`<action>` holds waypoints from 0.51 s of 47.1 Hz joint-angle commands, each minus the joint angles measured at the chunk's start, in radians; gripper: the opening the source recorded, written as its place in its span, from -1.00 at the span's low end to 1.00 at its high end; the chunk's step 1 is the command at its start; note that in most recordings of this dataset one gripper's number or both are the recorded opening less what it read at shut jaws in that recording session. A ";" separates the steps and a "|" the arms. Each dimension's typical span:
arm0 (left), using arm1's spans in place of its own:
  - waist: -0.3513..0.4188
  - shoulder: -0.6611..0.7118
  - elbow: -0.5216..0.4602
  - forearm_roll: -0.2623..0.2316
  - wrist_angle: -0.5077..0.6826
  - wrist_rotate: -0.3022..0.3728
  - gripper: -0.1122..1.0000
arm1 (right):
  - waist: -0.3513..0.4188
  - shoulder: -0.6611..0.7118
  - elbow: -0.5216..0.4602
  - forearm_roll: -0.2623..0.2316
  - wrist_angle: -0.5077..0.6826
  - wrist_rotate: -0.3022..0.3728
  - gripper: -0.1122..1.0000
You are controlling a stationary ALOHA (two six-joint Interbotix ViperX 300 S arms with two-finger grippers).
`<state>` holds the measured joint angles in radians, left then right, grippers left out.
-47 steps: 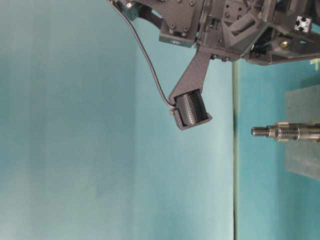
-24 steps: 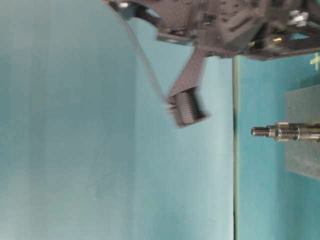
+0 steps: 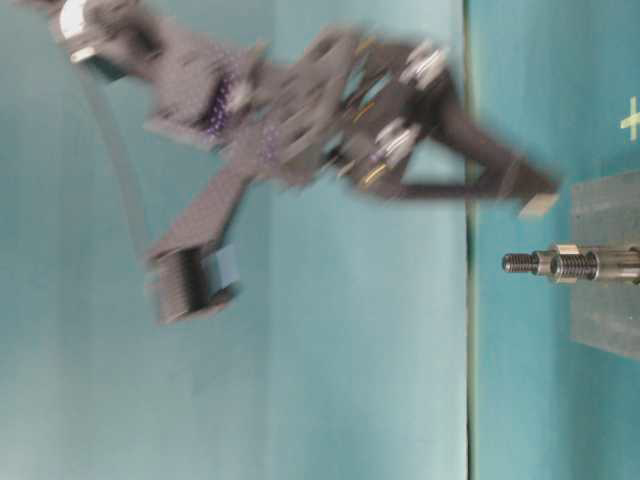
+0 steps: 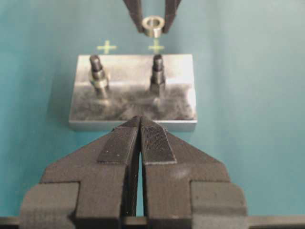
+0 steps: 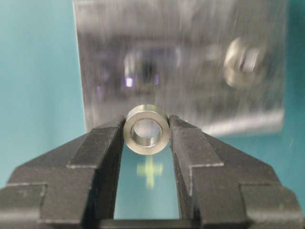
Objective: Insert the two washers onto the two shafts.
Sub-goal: 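Carry the second washer over the lower steel shaft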
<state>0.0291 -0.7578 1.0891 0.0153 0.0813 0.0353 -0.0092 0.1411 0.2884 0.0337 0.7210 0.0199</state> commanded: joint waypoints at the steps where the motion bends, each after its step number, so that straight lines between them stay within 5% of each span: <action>1: 0.002 0.002 -0.014 0.002 -0.005 -0.002 -0.80 | 0.005 0.002 -0.051 -0.005 -0.002 -0.008 -0.21; 24: 0.002 0.000 -0.011 0.002 -0.006 -0.002 -0.80 | 0.021 0.046 -0.100 -0.006 0.034 -0.040 -0.21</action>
<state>0.0291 -0.7578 1.0876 0.0153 0.0813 0.0353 0.0092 0.2010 0.2102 0.0307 0.7578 -0.0077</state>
